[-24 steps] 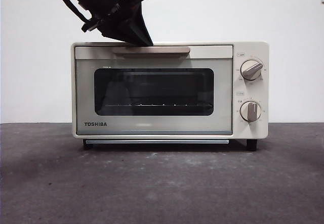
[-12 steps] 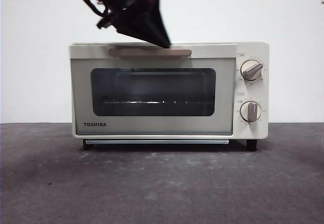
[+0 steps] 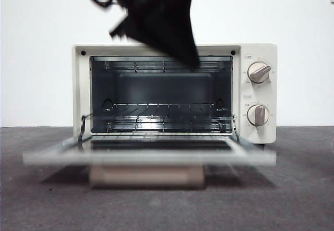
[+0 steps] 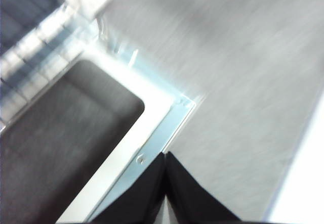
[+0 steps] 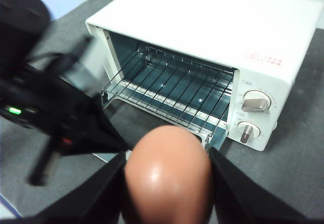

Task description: Eggoven

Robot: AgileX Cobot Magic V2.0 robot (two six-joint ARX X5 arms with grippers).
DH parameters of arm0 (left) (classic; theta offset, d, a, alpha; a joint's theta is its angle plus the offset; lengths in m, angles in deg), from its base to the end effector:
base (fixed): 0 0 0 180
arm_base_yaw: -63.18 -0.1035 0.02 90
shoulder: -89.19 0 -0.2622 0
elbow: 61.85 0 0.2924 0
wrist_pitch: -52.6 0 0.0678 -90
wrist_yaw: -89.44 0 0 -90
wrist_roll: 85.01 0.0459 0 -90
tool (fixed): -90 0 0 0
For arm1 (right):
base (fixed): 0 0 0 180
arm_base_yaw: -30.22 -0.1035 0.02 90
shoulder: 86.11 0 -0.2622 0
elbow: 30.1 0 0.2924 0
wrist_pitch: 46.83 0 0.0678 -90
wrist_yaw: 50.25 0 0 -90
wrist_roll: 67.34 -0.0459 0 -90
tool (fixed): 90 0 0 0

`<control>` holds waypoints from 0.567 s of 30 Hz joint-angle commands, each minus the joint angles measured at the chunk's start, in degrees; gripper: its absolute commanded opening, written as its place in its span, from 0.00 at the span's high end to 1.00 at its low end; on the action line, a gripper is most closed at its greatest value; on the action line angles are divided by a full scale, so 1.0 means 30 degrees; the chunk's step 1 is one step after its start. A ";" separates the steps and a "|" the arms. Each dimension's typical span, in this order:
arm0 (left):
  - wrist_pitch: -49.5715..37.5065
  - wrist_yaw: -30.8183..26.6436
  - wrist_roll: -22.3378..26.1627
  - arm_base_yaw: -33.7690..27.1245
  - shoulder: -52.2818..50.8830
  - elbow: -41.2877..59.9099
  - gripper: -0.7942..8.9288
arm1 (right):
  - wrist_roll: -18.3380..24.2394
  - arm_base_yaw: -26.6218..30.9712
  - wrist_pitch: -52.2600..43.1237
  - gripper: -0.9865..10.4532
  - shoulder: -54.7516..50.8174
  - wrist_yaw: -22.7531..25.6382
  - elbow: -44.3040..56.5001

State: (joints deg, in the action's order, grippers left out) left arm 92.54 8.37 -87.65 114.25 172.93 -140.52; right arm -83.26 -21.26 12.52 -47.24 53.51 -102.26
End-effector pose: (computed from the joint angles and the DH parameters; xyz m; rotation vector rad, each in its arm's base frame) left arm 0.2223 -0.2866 0.2583 0.2553 0.7879 -0.9718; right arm 0.1090 0.1193 0.3792 0.0150 0.4745 0.5849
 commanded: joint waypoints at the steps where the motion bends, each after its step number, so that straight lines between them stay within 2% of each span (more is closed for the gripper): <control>1: -0.0073 -0.0051 -0.0903 0.0131 -0.1486 -0.0408 0.91 | -0.0131 -0.0204 -0.0838 0.91 0.1166 0.0044 -0.0219; 4: 0.0357 -0.0211 -0.0903 -0.0532 -0.3767 -0.0372 0.91 | -0.0372 -0.0175 -0.1938 0.91 0.3075 -0.0036 -0.0219; 8: 0.1304 -0.0372 -0.0940 -0.2630 -0.7045 0.0197 0.91 | -0.0495 0.0117 -0.4051 0.91 0.6135 -0.0219 -0.0219; 14: 0.2084 -0.0291 -0.0976 -0.5646 -1.0652 0.2390 0.91 | -0.0495 0.1370 -0.6951 0.91 0.9187 -0.2011 -0.0219; 17: 0.2390 0.0699 -0.1013 -0.7067 -1.2364 0.3541 0.91 | -0.0670 0.2127 -0.8357 0.91 1.0695 -0.2922 -0.0219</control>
State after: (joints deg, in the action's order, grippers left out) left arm 100.28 9.53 -90.49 93.20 136.35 -129.70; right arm -84.24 -14.68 -11.37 -16.31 45.20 -102.26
